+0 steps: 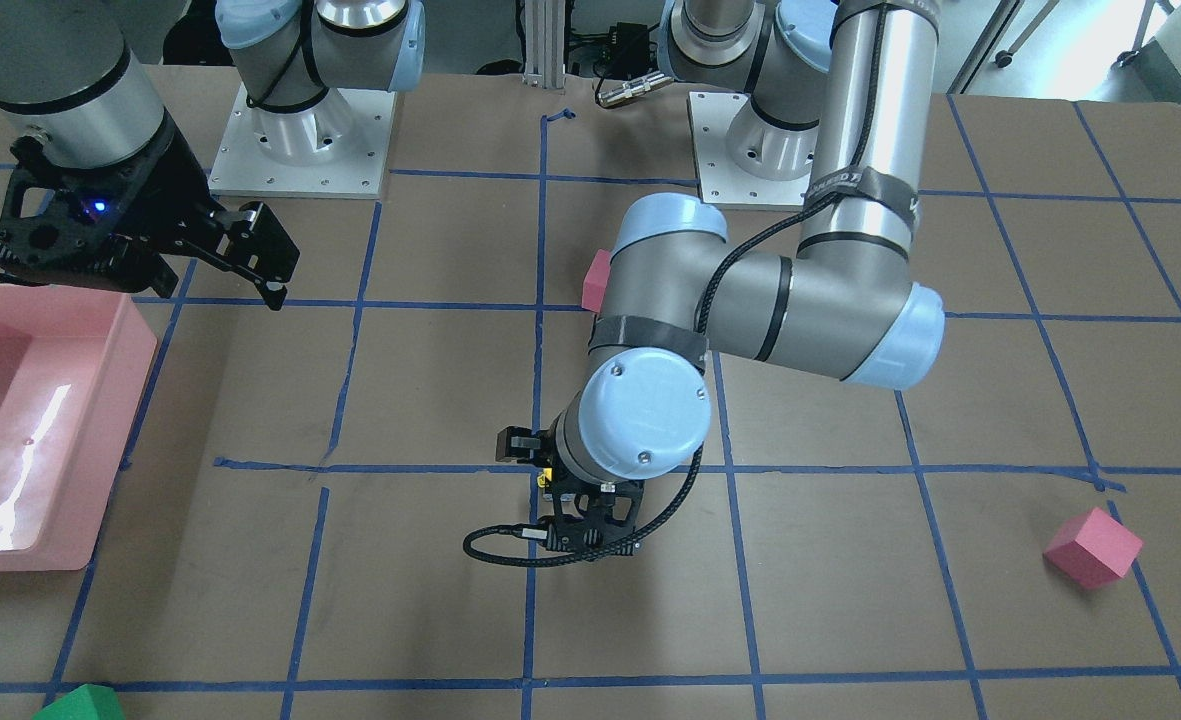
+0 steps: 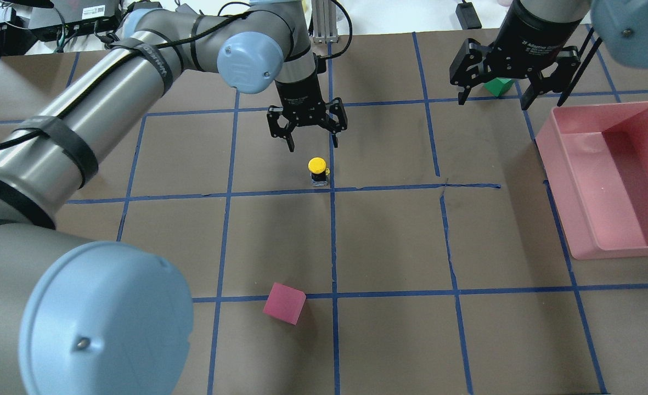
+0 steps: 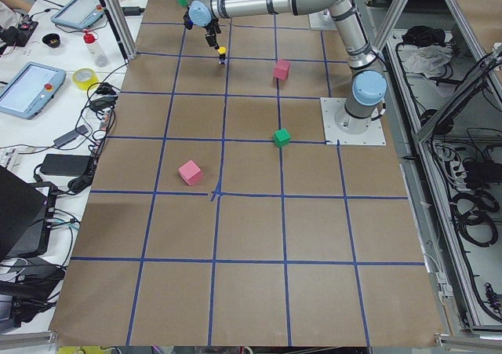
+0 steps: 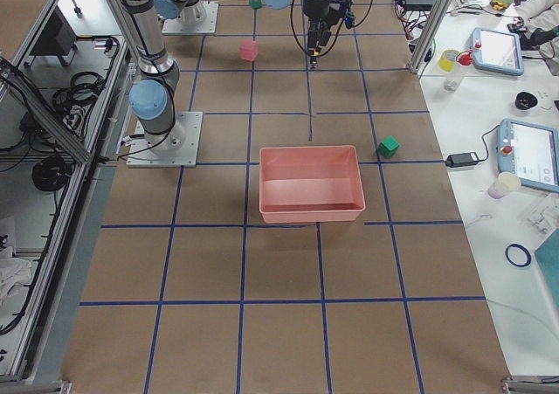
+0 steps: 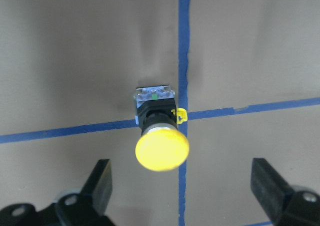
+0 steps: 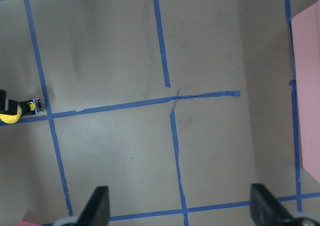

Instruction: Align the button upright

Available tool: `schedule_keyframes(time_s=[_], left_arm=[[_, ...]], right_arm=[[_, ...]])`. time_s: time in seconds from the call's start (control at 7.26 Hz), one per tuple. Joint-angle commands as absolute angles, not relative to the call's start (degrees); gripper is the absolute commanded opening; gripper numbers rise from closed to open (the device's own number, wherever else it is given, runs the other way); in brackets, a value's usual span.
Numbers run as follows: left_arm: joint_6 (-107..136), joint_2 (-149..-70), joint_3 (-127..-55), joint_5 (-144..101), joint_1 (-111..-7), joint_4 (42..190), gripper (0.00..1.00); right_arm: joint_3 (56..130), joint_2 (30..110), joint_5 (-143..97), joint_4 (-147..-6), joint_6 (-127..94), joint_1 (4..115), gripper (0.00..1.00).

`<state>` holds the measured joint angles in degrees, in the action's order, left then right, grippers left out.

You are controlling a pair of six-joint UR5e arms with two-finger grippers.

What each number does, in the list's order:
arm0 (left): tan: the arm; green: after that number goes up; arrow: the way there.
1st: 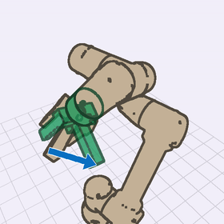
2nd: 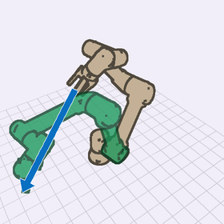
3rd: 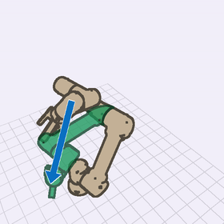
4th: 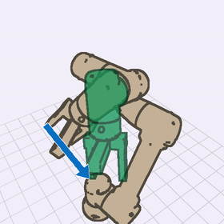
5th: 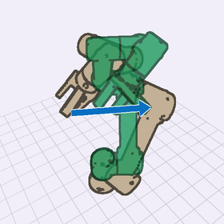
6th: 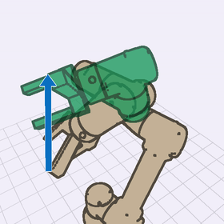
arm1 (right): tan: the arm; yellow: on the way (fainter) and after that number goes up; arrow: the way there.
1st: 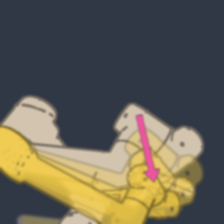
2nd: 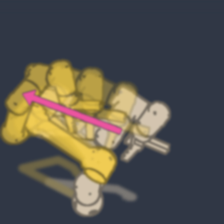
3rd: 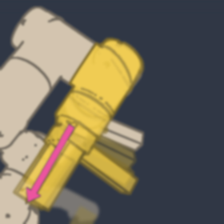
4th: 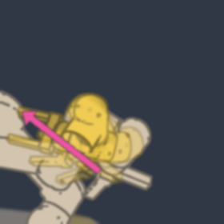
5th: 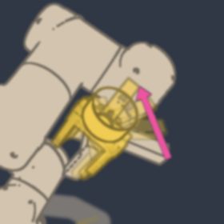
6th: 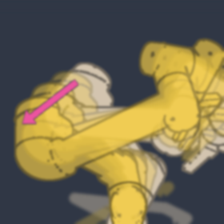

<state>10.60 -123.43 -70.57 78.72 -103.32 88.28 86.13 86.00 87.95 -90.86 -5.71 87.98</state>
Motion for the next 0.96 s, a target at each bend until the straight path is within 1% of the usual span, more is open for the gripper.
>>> schedule_keyframes(time_s=[0.0,0.14,0.28,0.41,0.55,0.69,0.83], left_arm=[[9.8,-113.6,-73.9,79.2,-101.6,88.2,1.0],[8.1,-108.2,-76.8,79.6,-101.6,87.6,1.0],[6.2,-103.6,-80.9,80.6,-101.5,82.7,1.0],[5.9,-99.5,-89.0,82.6,-101.4,73.7,1.0],[5.7,-95.6,-99.0,86.1,-101.2,60.9,1.0],[5.5,-93.4,-103.7,86.8,-100.2,55.3,1.0],[5.6,-93.3,-99.4,86.4,-97.2,62.8,1.0]], right_arm=[[86.0,86.1,88.0,-90.8,-5.8,88.0,1.0],[85.7,86.2,88.1,-90.7,-5.8,88.1,1.0],[86.0,86.3,88.8,-90.7,-5.7,88.1,1.0],[86.0,86.2,88.8,-90.7,-5.7,88.2,1.0],[86.0,86.1,88.8,-90.7,-5.7,88.2,1.0],[86.0,86.2,88.3,-90.8,-5.7,88.2,1.0],[86.0,86.1,88.2,-90.8,-5.7,88.2,1.0]])
